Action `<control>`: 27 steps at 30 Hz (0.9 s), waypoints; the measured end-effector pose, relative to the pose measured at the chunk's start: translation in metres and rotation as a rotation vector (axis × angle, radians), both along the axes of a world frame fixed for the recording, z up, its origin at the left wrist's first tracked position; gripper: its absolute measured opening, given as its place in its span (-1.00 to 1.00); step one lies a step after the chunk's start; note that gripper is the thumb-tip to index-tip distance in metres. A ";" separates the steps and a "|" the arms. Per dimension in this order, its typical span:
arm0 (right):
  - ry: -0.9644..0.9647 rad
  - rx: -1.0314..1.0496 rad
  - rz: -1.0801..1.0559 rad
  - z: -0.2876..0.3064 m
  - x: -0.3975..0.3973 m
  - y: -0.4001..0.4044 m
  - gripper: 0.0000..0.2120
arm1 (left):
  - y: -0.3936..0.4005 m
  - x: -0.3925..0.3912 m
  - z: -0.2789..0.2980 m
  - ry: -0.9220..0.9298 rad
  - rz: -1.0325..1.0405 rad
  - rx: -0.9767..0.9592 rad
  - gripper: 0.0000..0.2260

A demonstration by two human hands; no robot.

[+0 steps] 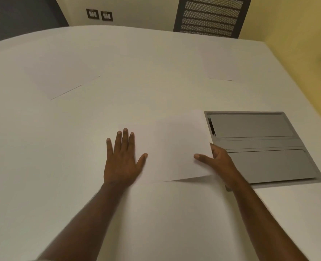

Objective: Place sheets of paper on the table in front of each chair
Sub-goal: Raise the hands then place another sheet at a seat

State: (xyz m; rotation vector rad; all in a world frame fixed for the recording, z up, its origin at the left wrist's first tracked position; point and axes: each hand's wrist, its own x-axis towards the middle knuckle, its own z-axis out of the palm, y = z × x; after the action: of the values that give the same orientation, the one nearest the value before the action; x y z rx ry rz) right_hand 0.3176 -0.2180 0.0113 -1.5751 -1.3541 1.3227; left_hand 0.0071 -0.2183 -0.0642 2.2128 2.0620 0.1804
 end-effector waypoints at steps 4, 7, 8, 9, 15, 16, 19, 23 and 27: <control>0.369 -0.165 -0.300 -0.023 -0.017 -0.047 -0.64 | 0.001 -0.001 -0.004 -0.013 -0.005 0.017 -0.25; 0.447 -0.118 -0.538 -0.034 -0.052 -0.069 -0.90 | 0.002 -0.002 -0.006 -0.011 -0.005 0.018 -0.25; 0.408 -0.073 -0.613 -0.036 -0.062 -0.069 -0.90 | 0.003 -0.002 -0.004 -0.015 -0.004 0.000 -0.24; 0.368 -0.046 -0.677 -0.033 -0.072 -0.067 -0.88 | 0.002 -0.002 -0.001 -0.023 -0.005 -0.025 -0.24; 0.173 0.175 -0.510 0.045 -0.104 -0.048 -0.92 | 0.002 -0.008 0.041 -0.516 0.095 -0.088 -0.22; 0.161 0.203 -0.431 0.067 -0.104 -0.050 -0.86 | 0.002 -0.009 0.056 -0.663 0.118 -0.071 -0.25; 0.184 0.237 -0.239 0.139 -0.099 -0.071 -0.79 | -0.003 -0.013 0.125 -1.147 0.129 -0.048 -0.37; 0.116 0.279 -0.091 0.237 -0.081 -0.126 -0.71 | -0.041 -0.015 0.225 -1.486 -0.041 -0.126 -0.37; 0.027 0.342 -0.094 0.319 -0.051 -0.199 -0.80 | -0.102 0.005 0.303 -1.586 -0.198 -0.209 -0.46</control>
State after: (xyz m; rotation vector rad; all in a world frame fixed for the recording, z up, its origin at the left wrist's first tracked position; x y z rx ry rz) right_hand 0.2670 -0.4170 0.3302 -1.3635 -1.3867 0.9909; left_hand 0.0116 -0.3206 0.2389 1.2025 0.8640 1.1398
